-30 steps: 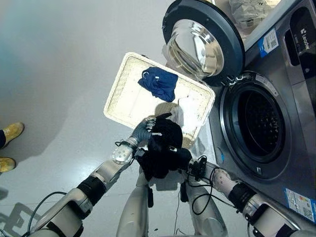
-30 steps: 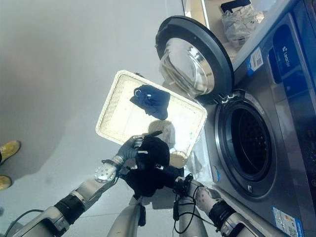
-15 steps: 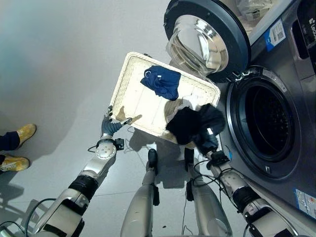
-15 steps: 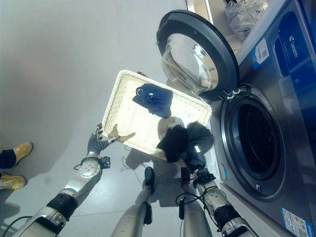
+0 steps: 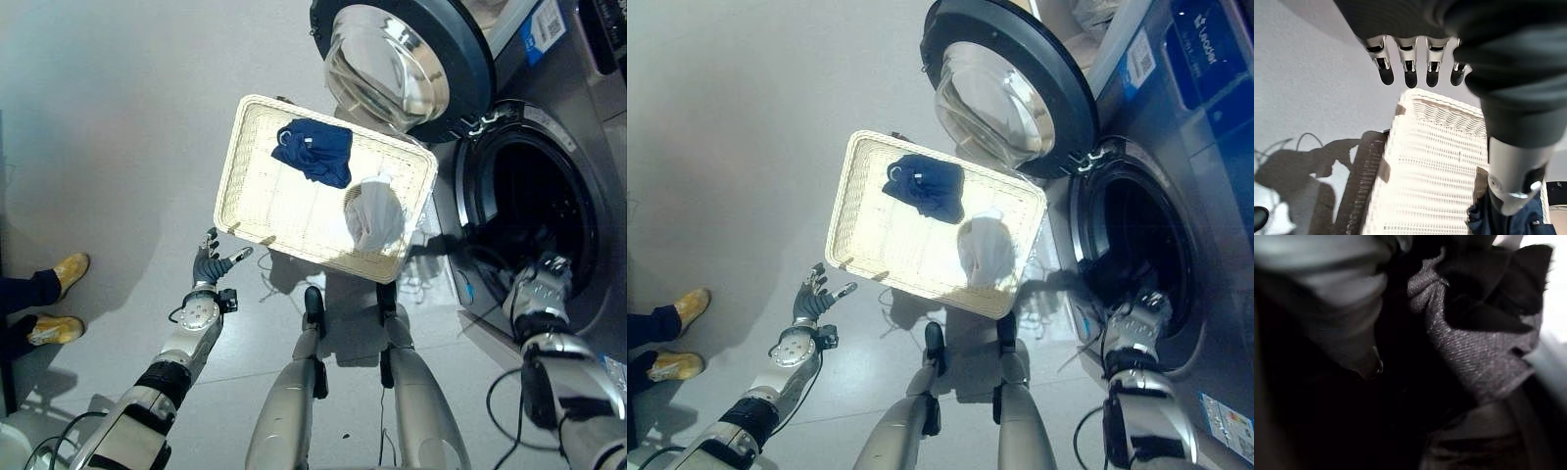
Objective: Put the clothes into the washing machine.
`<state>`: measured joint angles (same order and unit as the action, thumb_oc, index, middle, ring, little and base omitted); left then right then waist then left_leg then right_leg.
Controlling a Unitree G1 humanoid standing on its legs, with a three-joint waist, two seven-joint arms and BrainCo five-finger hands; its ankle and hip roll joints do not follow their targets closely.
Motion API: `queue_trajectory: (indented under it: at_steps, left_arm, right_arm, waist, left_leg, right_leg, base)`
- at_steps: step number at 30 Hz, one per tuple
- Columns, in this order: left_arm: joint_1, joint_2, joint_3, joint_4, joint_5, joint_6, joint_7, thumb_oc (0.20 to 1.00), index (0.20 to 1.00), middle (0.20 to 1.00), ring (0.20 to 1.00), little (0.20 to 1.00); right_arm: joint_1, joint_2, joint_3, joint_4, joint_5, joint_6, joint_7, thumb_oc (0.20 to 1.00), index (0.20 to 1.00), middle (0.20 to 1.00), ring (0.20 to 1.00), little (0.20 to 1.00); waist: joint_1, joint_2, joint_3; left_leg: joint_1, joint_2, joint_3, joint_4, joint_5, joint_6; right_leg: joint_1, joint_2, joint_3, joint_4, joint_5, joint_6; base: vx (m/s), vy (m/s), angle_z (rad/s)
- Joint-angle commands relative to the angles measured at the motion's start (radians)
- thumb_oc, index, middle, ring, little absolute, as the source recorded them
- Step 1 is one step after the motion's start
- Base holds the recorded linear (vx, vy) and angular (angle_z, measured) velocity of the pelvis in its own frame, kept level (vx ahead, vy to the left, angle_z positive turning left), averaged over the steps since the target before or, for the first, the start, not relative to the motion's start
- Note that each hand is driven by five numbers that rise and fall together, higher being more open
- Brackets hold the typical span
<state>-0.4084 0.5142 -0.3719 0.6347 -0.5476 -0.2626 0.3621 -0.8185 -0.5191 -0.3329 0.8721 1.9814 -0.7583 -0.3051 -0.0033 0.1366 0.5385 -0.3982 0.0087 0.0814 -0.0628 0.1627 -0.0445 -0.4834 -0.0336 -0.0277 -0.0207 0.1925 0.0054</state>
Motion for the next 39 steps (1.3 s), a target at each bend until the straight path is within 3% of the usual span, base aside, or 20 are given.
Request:
queue_trajectory:
  at_steps: [1, 2, 6, 7, 9, 12, 18, 23, 25, 28, 30, 31, 39]
  left_arm:
    - [0.010, 0.057, 0.031, -0.017, -0.047, 0.000, -0.002, 1.000, 1.000, 1.000, 1.000, 1.000]
    - [0.010, 0.068, 0.029, -0.033, -0.064, 0.013, -0.005, 1.000, 1.000, 1.000, 1.000, 1.000]
    - [-0.007, 0.092, 0.020, -0.044, -0.090, 0.031, -0.024, 1.000, 1.000, 1.000, 1.000, 1.000]
    - [-0.018, 0.091, 0.008, -0.041, -0.096, 0.029, -0.025, 1.000, 1.000, 1.000, 1.000, 1.000]
    - [-0.032, 0.090, 0.001, -0.042, -0.102, 0.032, -0.026, 1.000, 1.000, 1.000, 1.000, 1.000]
    - [-0.057, 0.093, -0.028, -0.048, -0.082, 0.034, -0.017, 1.000, 1.000, 1.000, 1.000, 1.000]
    - [-0.074, 0.090, -0.062, -0.038, -0.046, 0.023, -0.006, 1.000, 1.000, 1.000, 1.000, 1.000]
    - [-0.089, 0.082, -0.076, -0.038, -0.036, 0.001, 0.031, 1.000, 1.000, 1.000, 1.000, 1.000]
    - [-0.108, 0.081, -0.072, -0.048, -0.006, -0.013, 0.088, 1.000, 1.000, 1.000, 1.000, 1.000]
    - [-0.124, 0.079, -0.066, -0.058, 0.033, -0.026, 0.145, 1.000, 1.000, 1.000, 1.000, 1.000]
    - [-0.146, 0.074, -0.058, -0.068, 0.106, -0.041, 0.221, 1.000, 1.000, 1.000, 1.000, 1.000]
    - [-0.154, 0.070, -0.057, -0.076, 0.150, -0.042, 0.254, 1.000, 1.000, 1.000, 1.000, 1.000]
    - [-0.268, 0.089, -0.018, -0.075, 0.282, 0.014, 0.326, 1.000, 1.000, 1.000, 1.000, 1.000]
  right_arm:
    - [0.102, -0.256, -0.050, -0.109, -0.009, -0.529, -0.014, 1.000, 1.000, 1.000, 1.000, 1.000]
    - [0.099, -0.274, -0.054, -0.148, -0.009, -0.548, -0.063, 1.000, 1.000, 1.000, 1.000, 1.000]
    - [0.070, -0.290, -0.062, -0.183, -0.009, -0.402, -0.049, 1.000, 1.000, 1.000, 1.000, 1.000]
    - [0.062, -0.254, -0.046, -0.181, -0.009, -0.242, -0.034, 1.000, 1.000, 1.000, 1.000, 1.000]
    - [0.056, -0.224, -0.023, -0.173, -0.009, -0.127, -0.051, 1.000, 1.000, 1.000, 1.000, 1.000]
    - [0.069, -0.120, 0.052, -0.100, -0.009, 0.282, -0.150, 1.000, 1.000, 1.000, 1.000, 1.000]
    - [0.069, -0.094, 0.054, 0.035, -0.009, 0.391, -0.045, 1.000, 1.000, 1.000, 1.000, 1.000]
    - [0.047, -0.093, 0.055, 0.089, -0.009, 0.359, 0.083, 1.000, 1.000, 1.000, 1.000, 1.000]
    - [0.056, -0.067, 0.079, 0.097, -0.009, 0.364, 0.157, 1.000, 1.000, 1.000, 1.000, 1.000]
    - [0.069, -0.046, 0.108, 0.103, -0.009, 0.383, 0.192, 1.000, 1.000, 1.000, 1.000, 1.000]
    - [0.094, -0.024, 0.159, 0.134, -0.017, 0.423, 0.249, 1.000, 1.000, 1.000, 1.000, 1.000]
    - [0.107, -0.015, 0.176, 0.138, -0.091, 0.449, 0.291, 1.000, 1.000, 1.000, 1.000, 1.000]
    - [0.209, 0.077, 0.249, 0.118, -0.222, 0.496, 0.409, 1.000, 1.000, 1.000, 1.000, 1.000]
  waist:
    - [-0.053, -0.017, -0.019]
    - [-0.056, -0.016, -0.019]
    - [-0.056, -0.013, -0.019]
    - [-0.053, -0.010, -0.019]
    - [-0.049, -0.008, -0.019]
    - [-0.037, -0.006, -0.019]
    - [-0.025, -0.009, -0.019]
    - [-0.019, -0.002, -0.019]
    - [-0.019, -0.001, -0.019]
    - [-0.021, -0.001, -0.019]
    - [-0.021, -0.003, -0.019]
    - [-0.022, -0.003, -0.019]
    - [-0.048, -0.019, -0.019]
  left_leg:
    - [-0.085, -0.070, -0.020, 0.146, -0.106, 0.004]
    - [-0.093, -0.072, -0.021, 0.150, -0.104, 0.004]
    - [-0.111, -0.074, -0.022, 0.152, -0.100, 0.003]
    - [-0.116, -0.076, -0.024, 0.153, -0.099, 0.002]
    - [-0.124, -0.077, -0.023, 0.153, -0.092, 0.002]
    - [-0.142, -0.079, -0.019, 0.152, -0.085, 0.004]
    - [-0.156, -0.079, -0.020, 0.155, -0.082, -0.001]
    - [-0.156, -0.080, -0.021, 0.139, -0.077, -0.001]
    - [-0.160, -0.081, -0.020, 0.132, -0.074, 0.000]
    - [-0.165, -0.081, -0.017, 0.133, -0.071, 0.000]
    - [-0.176, -0.081, -0.016, 0.140, -0.071, 0.002]
    - [-0.171, -0.083, -0.017, 0.144, -0.080, 0.002]
    - [-0.221, -0.086, -0.013, 0.187, -0.082, 0.004]
  right_leg:
    - [-0.056, 0.016, -0.053, 0.179, -0.156, 0.056]
    - [-0.063, 0.018, -0.050, 0.181, -0.154, 0.056]
    - [-0.076, 0.016, -0.052, 0.175, -0.150, 0.058]
    - [-0.080, 0.017, -0.053, 0.173, -0.149, 0.058]
    - [-0.086, 0.015, -0.054, 0.168, -0.142, 0.056]
    - [-0.098, 0.014, -0.062, 0.165, -0.137, 0.051]
    - [-0.103, 0.009, -0.080, 0.169, -0.139, 0.048]
    - [-0.108, 0.011, -0.081, 0.164, -0.137, 0.049]
    - [-0.114, 0.014, -0.077, 0.162, -0.134, 0.049]
    - [-0.122, 0.016, -0.074, 0.166, -0.134, 0.048]
    - [-0.134, 0.019, -0.070, 0.175, -0.136, 0.046]
    - [-0.130, 0.018, -0.070, 0.181, -0.147, 0.046]
    - [-0.185, 0.020, -0.049, 0.202, -0.135, 0.044]
  base:
    - [0.02, -0.036, 0.00]
    - [0.00, 0.000, 0.00]
    - [0.00, -0.005, -0.01]
    - [0.00, -0.017, -0.04]
    - [0.00, 0.000, 0.00]
    - [-0.01, -0.049, 0.05]
    - [0.01, -0.041, 0.00]
    - [0.00, 0.000, 0.01]
    - [0.00, 0.044, 0.02]
    - [-0.01, 0.055, 0.01]
    - [0.01, 0.052, 0.00]
    - [0.01, 0.045, 0.01]
    - [0.01, 0.075, 0.01]
